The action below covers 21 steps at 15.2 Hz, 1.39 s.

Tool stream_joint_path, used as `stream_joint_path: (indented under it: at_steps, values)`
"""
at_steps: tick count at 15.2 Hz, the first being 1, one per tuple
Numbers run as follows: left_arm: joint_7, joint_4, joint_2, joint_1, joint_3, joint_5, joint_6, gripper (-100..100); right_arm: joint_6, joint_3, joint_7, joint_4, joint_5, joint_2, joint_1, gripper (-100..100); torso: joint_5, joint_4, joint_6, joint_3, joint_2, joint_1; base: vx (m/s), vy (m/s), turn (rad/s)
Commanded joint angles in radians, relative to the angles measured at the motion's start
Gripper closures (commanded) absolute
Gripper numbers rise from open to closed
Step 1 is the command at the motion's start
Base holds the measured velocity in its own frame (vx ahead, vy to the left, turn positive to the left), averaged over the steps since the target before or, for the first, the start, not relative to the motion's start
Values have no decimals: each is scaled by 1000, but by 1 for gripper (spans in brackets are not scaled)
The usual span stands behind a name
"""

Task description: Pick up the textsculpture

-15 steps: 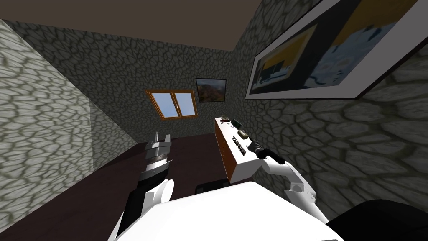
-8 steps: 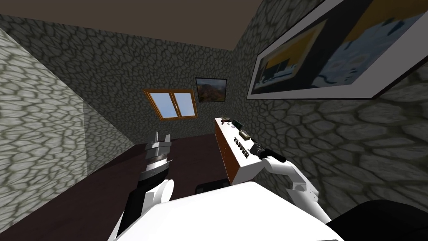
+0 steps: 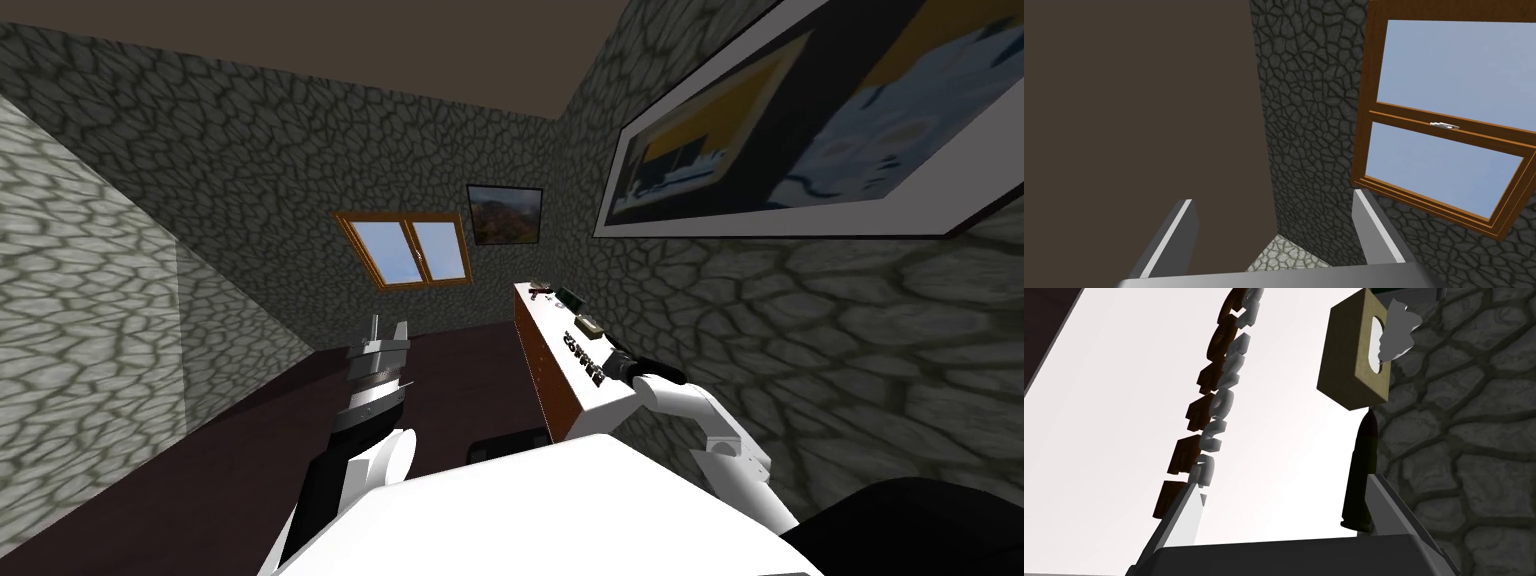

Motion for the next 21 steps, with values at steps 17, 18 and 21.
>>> stream_joint_path:
  at_steps: [17, 18, 21]
  values:
    - [0, 0, 0, 0, 0, 0, 0, 0, 368, -85, -138, 81, -109, -33, -13, -100, 0, 0, 0, 0, -1, -2, 108, 21, -29]
    - [0, 0, 0, 0, 0, 0, 0, 0, 371, -85, -138, 81, -109, -33, -13, -100, 0, 0, 0, -1, -1, -2, 99, 5, -11]
    - [0, 0, 0, 0, 0, 0, 0, 0, 447, -109, -178, 104, -140, -42, -17, -100, 0, 0, 0, -1, -1, -1, 133, 20, -37]
